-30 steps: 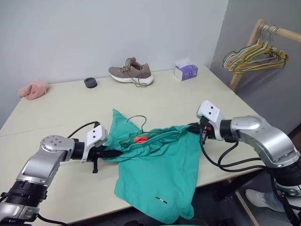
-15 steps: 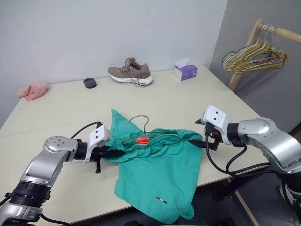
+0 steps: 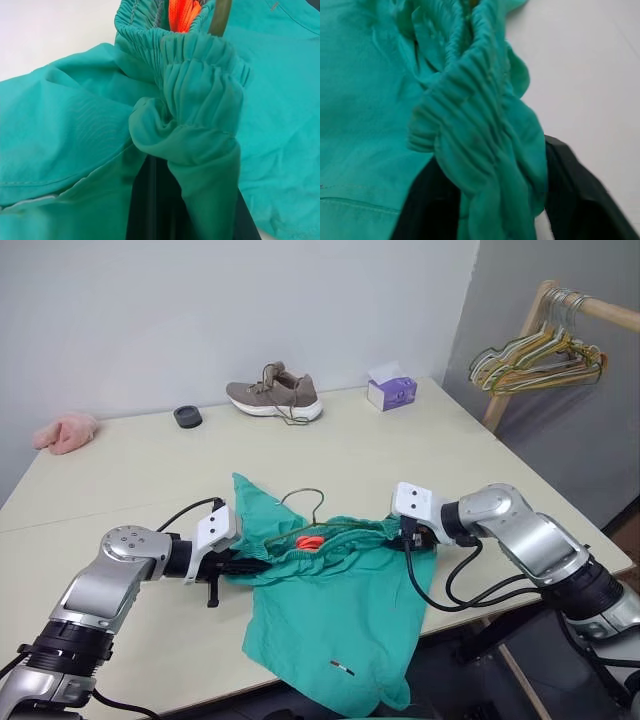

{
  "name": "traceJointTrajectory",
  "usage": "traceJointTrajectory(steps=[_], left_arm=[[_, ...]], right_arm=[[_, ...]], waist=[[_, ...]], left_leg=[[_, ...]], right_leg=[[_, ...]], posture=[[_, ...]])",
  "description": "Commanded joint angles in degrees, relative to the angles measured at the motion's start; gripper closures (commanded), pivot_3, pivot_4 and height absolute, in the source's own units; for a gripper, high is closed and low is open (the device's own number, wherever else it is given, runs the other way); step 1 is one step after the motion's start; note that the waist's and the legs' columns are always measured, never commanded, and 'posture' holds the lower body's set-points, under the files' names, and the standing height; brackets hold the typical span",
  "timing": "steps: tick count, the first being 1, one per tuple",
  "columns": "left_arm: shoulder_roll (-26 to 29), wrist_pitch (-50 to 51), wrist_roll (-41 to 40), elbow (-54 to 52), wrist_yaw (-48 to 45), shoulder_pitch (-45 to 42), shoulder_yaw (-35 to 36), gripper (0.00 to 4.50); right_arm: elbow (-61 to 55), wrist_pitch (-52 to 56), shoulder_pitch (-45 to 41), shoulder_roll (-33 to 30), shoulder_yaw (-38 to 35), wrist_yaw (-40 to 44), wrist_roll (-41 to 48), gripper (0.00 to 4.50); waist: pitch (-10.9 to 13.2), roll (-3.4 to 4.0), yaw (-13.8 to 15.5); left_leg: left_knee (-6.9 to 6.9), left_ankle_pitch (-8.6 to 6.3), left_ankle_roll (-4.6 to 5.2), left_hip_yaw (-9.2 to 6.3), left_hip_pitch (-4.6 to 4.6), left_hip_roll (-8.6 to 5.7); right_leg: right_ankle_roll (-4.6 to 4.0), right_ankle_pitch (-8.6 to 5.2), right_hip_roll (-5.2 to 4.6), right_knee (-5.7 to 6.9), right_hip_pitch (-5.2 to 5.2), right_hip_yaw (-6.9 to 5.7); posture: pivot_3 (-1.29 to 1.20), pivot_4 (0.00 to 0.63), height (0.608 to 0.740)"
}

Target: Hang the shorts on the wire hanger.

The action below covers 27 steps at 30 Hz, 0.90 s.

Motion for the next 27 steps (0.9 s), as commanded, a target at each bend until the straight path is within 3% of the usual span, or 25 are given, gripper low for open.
traceJointTrajectory(steps=[1,4,7,13,18,26,27], left_arm=[[-0.4,-0.1,-1.1,-2.4,0.8,-0.2,2.0,4.5],[-0.8,-0.4,-1.1,-2.6,1.5,-0.1,2.3,4.5],[-1.5,1.6,-2.1,-2.0,2.4,-0.8,3.0,4.5],[-2.8,3.0,-2.8,-0.2,5.3,-2.2,6.3,2.73],[-3.1,0.2,-2.4,6.1,11.4,-2.9,13.2,1.26],[-2.4,1.2,-4.2,7.9,12.9,0.4,19.4,1.26],[-2.6,2.2,-4.6,7.8,13.0,0.5,19.6,1.08]], right_arm=[[-0.5,-1.2,-1.9,0.6,-0.7,2.6,-0.6,3.54],[-0.8,-0.5,-2.0,1.1,-1.6,3.6,-0.4,4.48],[-1.1,0.6,-2.1,1.5,-2.5,4.0,0.1,4.48],[-1.7,2.9,-1.3,2.1,-4.9,4.2,0.9,4.5],[-2.5,5.5,0.6,1.6,-7.4,3.4,2.3,4.5],[-2.5,10.4,5.0,1.0,-13.6,0.0,4.3,4.5],[-2.6,10.8,5.5,0.7,-14.3,-0.3,4.6,4.5]], waist=[[0.0,0.0,0.0],[0.0,0.0,0.0],[0.0,0.0,0.0],[0.0,-0.02,0.0],[0.0,-0.04,0.0],[0.0,-0.05,0.4],[0.0,-0.05,0.6]], left_leg=[[0.0,0.0,0.0,0.0,0.0,0.0],[0.0,0.0,0.0,0.0,0.0,0.0],[0.01,0.0,0.0,0.0,0.0,0.0],[0.02,0.0,0.0,-0.05,0.01,0.0],[0.02,0.0,0.0,-0.06,0.01,0.0],[0.01,0.0,0.0,-0.04,0.0,-0.02],[0.01,0.0,0.0,-0.04,0.0,-0.02]], right_leg=[[-0.01,0.01,0.0,0.0,0.0,0.0],[-0.01,0.0,0.0,0.0,0.0,0.0],[0.01,-0.01,0.0,0.02,0.0,-0.01],[0.01,0.0,0.0,0.04,0.01,-0.04],[-0.02,0.02,-0.01,0.04,0.0,-0.04],[-0.07,0.04,-0.05,0.02,0.0,-0.03],[-0.06,0.04,-0.05,0.02,-0.01,-0.03]], posture=[[-0.3,0.0,0.74],[-0.3,0.0,0.74],[-0.31,0.0,0.74],[-0.3,0.0,0.74],[-0.3,0.0,0.74],[-0.28,0.0,0.74],[-0.28,0.0,0.74]])
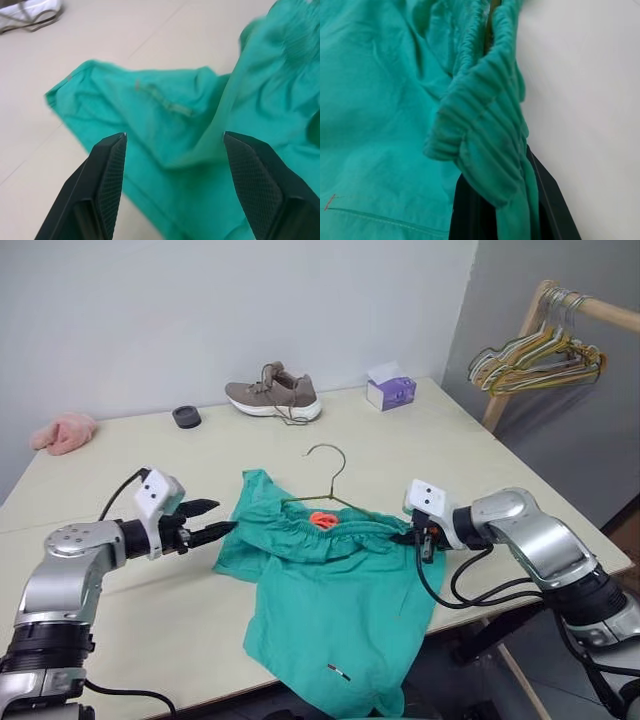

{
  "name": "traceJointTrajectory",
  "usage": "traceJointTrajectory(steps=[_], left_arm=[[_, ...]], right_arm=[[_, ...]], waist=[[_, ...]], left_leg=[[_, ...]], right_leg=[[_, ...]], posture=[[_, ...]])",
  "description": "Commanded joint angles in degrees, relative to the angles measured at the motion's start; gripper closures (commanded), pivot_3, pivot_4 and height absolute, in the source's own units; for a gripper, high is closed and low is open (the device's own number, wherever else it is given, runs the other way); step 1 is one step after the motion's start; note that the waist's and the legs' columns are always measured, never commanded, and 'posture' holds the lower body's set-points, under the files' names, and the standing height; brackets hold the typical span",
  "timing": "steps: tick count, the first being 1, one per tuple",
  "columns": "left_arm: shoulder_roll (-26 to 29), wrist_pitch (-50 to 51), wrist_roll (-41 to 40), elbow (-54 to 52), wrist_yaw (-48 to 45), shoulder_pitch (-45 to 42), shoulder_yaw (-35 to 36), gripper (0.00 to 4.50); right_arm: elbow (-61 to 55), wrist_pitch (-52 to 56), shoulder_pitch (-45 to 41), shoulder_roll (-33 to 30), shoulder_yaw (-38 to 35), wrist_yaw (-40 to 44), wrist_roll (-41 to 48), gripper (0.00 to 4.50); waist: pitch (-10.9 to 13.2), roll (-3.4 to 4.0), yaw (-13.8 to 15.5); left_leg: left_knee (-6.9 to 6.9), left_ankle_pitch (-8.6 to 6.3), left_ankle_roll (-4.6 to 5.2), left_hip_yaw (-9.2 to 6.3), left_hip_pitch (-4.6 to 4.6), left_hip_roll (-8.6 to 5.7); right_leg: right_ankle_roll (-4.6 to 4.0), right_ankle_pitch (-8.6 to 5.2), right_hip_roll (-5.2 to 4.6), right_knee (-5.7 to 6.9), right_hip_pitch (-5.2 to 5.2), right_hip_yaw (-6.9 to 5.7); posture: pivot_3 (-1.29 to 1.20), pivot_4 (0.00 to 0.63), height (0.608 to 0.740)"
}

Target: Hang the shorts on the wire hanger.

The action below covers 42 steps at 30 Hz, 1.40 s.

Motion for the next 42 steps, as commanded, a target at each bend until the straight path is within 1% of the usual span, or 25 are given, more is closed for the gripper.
traceJointTrajectory(steps=[1,2,4,5,9,13,17,21,24,26,30,31,34,37,42], left_arm=[[0.2,1.8,-2.4,-1.5,-0.1,-0.2,1.8,0.89],[0.2,2.1,-2.5,-2.3,-0.6,0.1,1.2,0.68],[-0.2,0.6,-1.7,-3.4,-0.9,-0.3,-0.4,0.06],[-0.5,0.1,-1.4,-3.6,-0.8,-0.7,-1.0,0.02],[-1.6,-0.5,-1.3,-4.7,-2.0,-3.3,-3.5,0.02],[-2.4,-0.1,-2.0,-7.2,-3.5,-4.7,-5.7,0.02],[-3.2,1.2,-3.5,-9.8,-4.6,-6.2,-7.0,0.02],[-4.9,4.1,-6.1,-13.0,-5.2,-8.2,-8.4,0.02],[-5.8,6.5,-8.4,-16.1,-6.0,-9.2,-9.4,0.02],[-6.9,7.8,-9.5,-18.0,-6.2,-10.5,-10.7,0.02],[-9.7,10.0,-11.0,-20.1,-5.0,-13.4,-12.5,0.02],[-11.1,10.3,-11.0,-20.7,-4.2,-14.7,-13.3,0.02],[-13.7,10.6,-9.3,-21.5,-1.7,-17.4,-15.6,0.02],[-15.5,8.8,-6.0,-21.3,0.8,-19.6,-18.1,0.02],[-17.1,9.0,-2.5,-21.3,2.8,-23.1,-21.8,0.02]], right_arm=[[-1.9,1.2,0.6,-1.3,-4.8,-1.6,1.4,4.5],[-2.2,1.6,1.1,-1.7,-5.4,-1.7,1.6,4.5],[-3.3,2.6,2.2,-2.5,-6.7,-2.0,2.1,4.5],[-4.0,3.1,2.8,-2.9,-7.2,-2.1,2.4,4.5],[-7.7,5.9,5.5,-4.8,-10.3,-2.6,4.5,4.5],[-11.2,10.2,8.4,-5.4,-15.5,-4.6,7.8,4.5],[-14.6,16.5,11.2,-4.8,-22.8,-7.5,11.9,4.5],[-15.5,23.8,14.5,-4.3,-33.2,-11.2,15.3,4.5],[-14.4,28.7,16.3,-3.6,-40.4,-14.9,16.2,4.5],[-12.6,31.0,18.3,-3.5,-46.1,-17.9,15.3,4.5],[-9.4,32.7,20.8,-3.6,-54.4,-22.8,14.1,4.5],[-7.8,32.8,21.6,-3.9,-57.7,-24.6,13.1,4.5],[-4.5,31.6,22.9,-4.5,-63.5,-29.5,10.1,4.5],[-0.5,28.7,22.8,-6.0,-66.3,-34.9,6.0,4.5],[4.6,23.0,21.0,-10.4,-65.8,-39.3,2.2,4.5]], waist=[[0.0,0.0,0.4],[0.0,0.0,0.6],[0.0,0.0,0.8],[0.0,0.0,0.8],[0.0,-0.01,0.8],[0.0,-0.01,0.2],[0.0,-0.01,-0.8],[0.0,-0.01,-1.2],[0.0,-0.01,-1.5],[0.0,-0.02,-1.8],[0.0,0.01,-2.5],[0.0,0.02,-2.6],[-0.1,0.07,-3.1],[-0.1,0.21,-4.3],[-0.1,0.27,-7.3]], left_leg=[[0.0,0.0,0.0,-0.01,0.0,0.0],[0.01,0.0,0.0,-0.01,0.0,0.0],[0.01,0.0,0.0,0.0,0.0,0.0],[0.01,0.0,0.0,-0.01,0.0,0.0],[0.02,0.0,0.0,0.0,0.0,0.0],[0.01,0.0,0.0,0.04,-0.01,-0.01],[0.01,0.0,0.0,0.04,0.0,-0.01],[0.02,0.0,0.0,0.06,0.01,-0.01],[0.03,0.0,0.0,0.12,0.02,-0.02],[0.02,0.0,0.01,0.14,0.02,-0.02],[0.04,0.0,0.01,0.22,0.03,-0.03],[0.04,0.0,0.01,0.24,0.04,-0.03],[0.06,0.0,0.02,0.33,0.07,-0.03],[0.05,-0.01,0.02,0.4,0.09,-0.02],[0.01,-0.01,0.04,0.66,0.12,0.0]], right_leg=[[0.0,0.0,0.0,0.0,0.0,-0.01],[0.04,-0.02,0.0,0.01,0.0,-0.01],[0.04,-0.02,0.0,0.01,0.0,-0.01],[0.04,-0.02,0.0,0.01,0.01,-0.02],[0.06,-0.03,0.0,0.0,0.02,-0.02],[0.07,-0.04,0.0,-0.01,0.02,0.01],[0.08,-0.05,0.0,-0.01,0.04,0.01],[0.11,-0.06,0.01,0.0,0.07,0.02],[0.12,-0.06,0.01,-0.01,0.1,0.06],[0.12,-0.07,0.02,-0.02,0.1,0.06],[0.13,-0.07,0.04,-0.02,0.14,0.11],[0.13,-0.07,0.04,-0.02,0.14,0.13],[0.14,-0.07,0.09,-0.03,0.17,0.21],[0.15,-0.07,0.12,-0.03,0.19,0.28],[0.16,-0.08,0.25,-0.03,0.31,0.47]], posture=[[-0.28,0.0,0.74],[-0.28,0.0,0.74],[-0.31,0.0,0.74],[-0.31,0.0,0.74],[-0.34,0.0,0.74],[-0.36,0.0,0.74],[-0.38,0.0,0.74],[-0.4,0.0,0.74],[-0.41,0.0,0.74],[-0.42,0.0,0.74],[-0.44,0.0,0.74],[-0.46,0.0,0.74],[-0.48,0.0,0.74],[-0.49,0.0,0.74],[-0.49,0.007,0.74]])
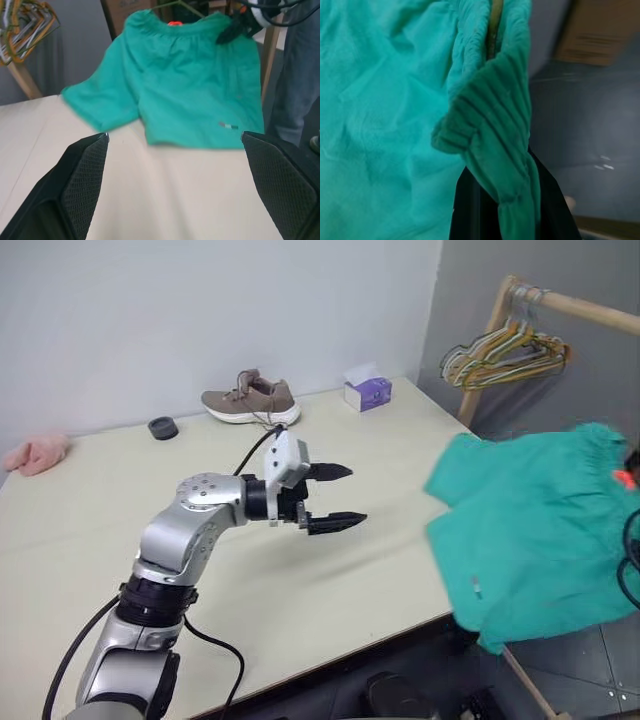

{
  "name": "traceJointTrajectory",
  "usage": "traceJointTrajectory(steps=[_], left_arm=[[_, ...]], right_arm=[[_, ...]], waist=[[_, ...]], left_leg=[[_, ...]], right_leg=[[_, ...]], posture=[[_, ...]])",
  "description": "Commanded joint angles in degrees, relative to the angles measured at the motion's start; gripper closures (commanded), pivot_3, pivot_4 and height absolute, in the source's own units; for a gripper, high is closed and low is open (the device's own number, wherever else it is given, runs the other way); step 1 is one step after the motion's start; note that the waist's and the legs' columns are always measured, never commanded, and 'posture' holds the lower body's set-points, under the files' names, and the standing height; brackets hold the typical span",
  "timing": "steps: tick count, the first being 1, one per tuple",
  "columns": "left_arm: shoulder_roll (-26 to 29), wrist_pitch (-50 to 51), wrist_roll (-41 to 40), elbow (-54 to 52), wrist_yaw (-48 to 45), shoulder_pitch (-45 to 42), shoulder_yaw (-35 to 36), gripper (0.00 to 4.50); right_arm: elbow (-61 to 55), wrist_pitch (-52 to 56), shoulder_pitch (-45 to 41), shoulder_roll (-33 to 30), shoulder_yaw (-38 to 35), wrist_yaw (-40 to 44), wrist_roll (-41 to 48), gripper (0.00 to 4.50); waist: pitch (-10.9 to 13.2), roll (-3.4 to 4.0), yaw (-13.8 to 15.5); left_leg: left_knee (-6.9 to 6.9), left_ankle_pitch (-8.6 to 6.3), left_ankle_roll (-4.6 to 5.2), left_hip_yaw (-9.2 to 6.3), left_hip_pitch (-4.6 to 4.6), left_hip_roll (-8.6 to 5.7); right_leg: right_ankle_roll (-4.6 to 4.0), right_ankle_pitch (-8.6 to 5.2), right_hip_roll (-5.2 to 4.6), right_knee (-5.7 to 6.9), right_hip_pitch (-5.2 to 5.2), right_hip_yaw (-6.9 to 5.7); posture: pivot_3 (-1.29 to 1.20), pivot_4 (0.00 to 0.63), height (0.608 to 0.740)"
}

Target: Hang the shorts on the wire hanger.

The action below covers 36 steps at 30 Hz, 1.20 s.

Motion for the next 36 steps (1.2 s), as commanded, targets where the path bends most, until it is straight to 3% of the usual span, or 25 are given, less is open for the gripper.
traceJointTrajectory(steps=[1,11,23,30,36], left_arm=[[-0.9,-1.2,2.3,-1.2,1.6,-3.0,-1.7,0.02],[-6.9,-1.5,3.7,-1.6,4.7,-8.7,-3.4,0.02],[-8.1,-5.3,4.4,0.0,3.0,-10.0,-4.7,0.02],[-9.4,-6.8,4.6,1.5,1.9,-11.7,-5.2,0.02],[-10.2,-7.4,4.7,1.2,1.3,-12.7,-5.4,0.02]], right_arm=[[1.2,-5.4,-3.3,-4.1,-0.3,-2.3,-2.1,4.5],[11.5,-12.0,-16.7,-9.5,7.8,-5.2,-3.8,4.5],[-7.9,-8.4,-4.4,-7.4,4.8,2.1,0.3,4.5],[-6.2,-3.6,-8.0,-5.7,-0.2,-5.4,-1.6,4.5],[-2.8,2.8,-14.3,-6.2,0.3,-8.6,-2.1,4.5]], waist=[[0.1,-0.11,-1.6],[0.2,-0.05,-5.3],[0.3,-0.07,-5.3],[0.4,-0.16,-5.5],[0.4,-0.15,-5.6]], left_leg=[[0.0,0.0,0.0,0.11,0.04,0.0],[-0.05,-0.24,0.41,0.95,0.36,-0.02],[-0.02,-0.37,0.6,1.22,0.46,-0.05],[-0.03,-0.38,0.63,1.25,0.44,-0.06],[-0.04,-0.39,0.64,1.33,0.46,-0.04]], right_leg=[[0.0,0.0,0.1,0.0,0.01,0.06],[0.33,-0.11,0.19,-0.1,0.11,1.01],[0.61,-0.09,0.16,-0.17,0.12,1.3],[0.63,-0.07,0.16,-0.2,0.1,1.34],[0.63,-0.07,0.16,-0.2,0.09,1.4]], posture=[[-0.49,0.012,0.74],[-0.47,0.02,0.74],[-0.5,0.024,0.74],[-0.52,0.029,0.74],[-0.52,0.031,0.74]])
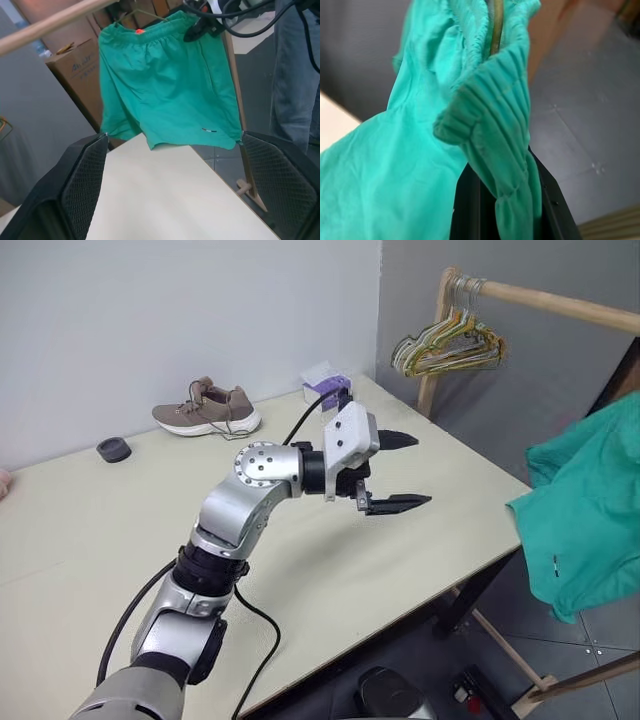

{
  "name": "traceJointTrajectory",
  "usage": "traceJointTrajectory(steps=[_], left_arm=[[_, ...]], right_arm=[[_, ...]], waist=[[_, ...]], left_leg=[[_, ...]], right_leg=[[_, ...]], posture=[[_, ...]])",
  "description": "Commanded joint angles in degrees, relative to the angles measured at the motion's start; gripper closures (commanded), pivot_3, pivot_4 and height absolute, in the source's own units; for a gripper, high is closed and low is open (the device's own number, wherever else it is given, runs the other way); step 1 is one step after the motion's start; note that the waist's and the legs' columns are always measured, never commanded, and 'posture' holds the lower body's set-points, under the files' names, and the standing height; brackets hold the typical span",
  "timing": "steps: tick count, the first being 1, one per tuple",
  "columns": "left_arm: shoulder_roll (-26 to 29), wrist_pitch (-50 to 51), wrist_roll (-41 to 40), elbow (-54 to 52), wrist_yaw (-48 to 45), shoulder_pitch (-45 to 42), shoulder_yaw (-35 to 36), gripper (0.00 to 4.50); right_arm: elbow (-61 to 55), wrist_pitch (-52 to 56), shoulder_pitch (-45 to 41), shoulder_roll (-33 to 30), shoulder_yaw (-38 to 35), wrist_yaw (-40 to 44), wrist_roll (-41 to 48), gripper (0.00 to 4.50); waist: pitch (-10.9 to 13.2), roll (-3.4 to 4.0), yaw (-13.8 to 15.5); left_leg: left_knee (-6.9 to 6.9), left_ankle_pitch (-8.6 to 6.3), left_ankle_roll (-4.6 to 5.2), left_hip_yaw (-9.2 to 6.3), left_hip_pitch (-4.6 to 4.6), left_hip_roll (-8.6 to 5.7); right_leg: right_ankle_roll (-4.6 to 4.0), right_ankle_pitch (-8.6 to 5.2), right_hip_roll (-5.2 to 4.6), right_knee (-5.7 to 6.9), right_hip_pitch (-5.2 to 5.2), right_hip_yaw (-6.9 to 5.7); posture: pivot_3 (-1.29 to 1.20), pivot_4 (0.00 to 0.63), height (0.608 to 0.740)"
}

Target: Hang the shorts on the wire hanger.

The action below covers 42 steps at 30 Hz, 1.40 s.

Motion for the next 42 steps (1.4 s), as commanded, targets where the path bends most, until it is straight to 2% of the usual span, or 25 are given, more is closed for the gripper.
traceJointTrajectory(steps=[1,10,17,20,25,26,31,36,42], left_arm=[[-0.2,-1.4,0.1,-0.7,-0.5,-1.8,0.1,0.02],[-2.4,0.5,-1.6,-1.8,0.4,-3.0,0.9,0.02],[-2.9,6.7,-6.8,-2.5,0.4,-4.1,2.7,0.02],[-2.0,6.6,-6.8,-2.7,-0.6,-4.0,2.1,0.0],[-1.2,6.0,-6.5,-2.9,-1.3,-3.5,1.4,0.0],[-1.2,5.9,-6.4,-2.9,-1.3,-3.4,1.4,0.0],[-0.3,5.9,-6.2,-3.2,-1.2,-2.6,1.4,0.0],[1.2,6.3,-5.9,-3.4,-0.5,-1.2,2.1,0.0],[4.0,6.3,-3.4,-3.0,4.2,2.0,4.5,0.0]], right_arm=[[0.8,3.0,-4.6,-1.7,-0.4,-1.3,-0.2,4.5],[6.1,11.8,-13.6,-1.0,2.7,-1.0,1.0,4.5],[4.6,13.7,-15.3,0.2,2.6,-0.5,1.0,4.5],[2.4,15.2,-16.2,1.8,0.5,-0.6,1.0,3.71],[-1.2,16.7,-17.9,3.2,-1.4,-1.1,0.2,2.03],[-1.7,16.8,-18.3,3.5,-1.8,-1.4,-0.1,1.56],[-5.3,11.5,-18.2,3.0,-0.6,-4.1,-2.5,0.03],[-7.9,4.6,-18.0,2.9,3.4,-5.8,-3.9,0.03],[-12.3,-13.2,-15.3,3.0,13.4,-2.2,-4.1,0.03]], waist=[[0.0,0.0,0.0],[0.1,0.05,0.1],[0.1,0.03,0.1],[0.1,0.06,0.1],[0.2,0.09,0.1],[0.2,0.09,0.1],[0.2,0.08,0.1],[0.2,0.1,0.0],[0.2,0.1,-0.1]], left_leg=[[0.0,0.0,0.01,0.01,0.0,0.0],[0.0,-0.03,0.06,0.08,0.02,0.0],[0.0,-0.04,0.07,0.08,0.02,0.0],[0.0,-0.04,0.07,0.08,0.03,0.01],[-0.01,-0.04,0.07,0.08,0.02,0.0],[-0.01,-0.04,0.07,0.08,0.02,0.01],[-0.02,-0.04,0.07,0.06,0.02,0.01],[-0.03,-0.04,0.07,0.1,0.02,0.02],[-0.04,-0.04,0.07,0.11,0.04,0.03]], right_leg=[[0.0,0.0,0.0,0.0,0.0,0.0],[0.0,0.0,0.0,0.0,0.0,0.08],[0.01,0.0,0.0,-0.02,0.0,0.07],[0.01,0.01,0.01,-0.01,0.0,0.08],[0.01,0.01,0.01,-0.02,-0.01,0.09],[0.01,0.01,0.0,-0.02,-0.01,0.08],[0.01,0.01,0.01,-0.02,-0.02,0.08],[0.02,0.01,0.01,-0.03,-0.04,0.12],[0.02,0.01,0.0,-0.03,-0.06,0.15]], posture=[[-0.52,0.031,0.74],[-0.5,0.036,0.74],[-0.5,0.038,0.74],[-0.51,0.038,0.74],[-0.51,0.038,0.74],[-0.51,0.035,0.74],[-0.51,0.034,0.74],[-0.51,0.03,0.74],[-0.49,0.021,0.74]])
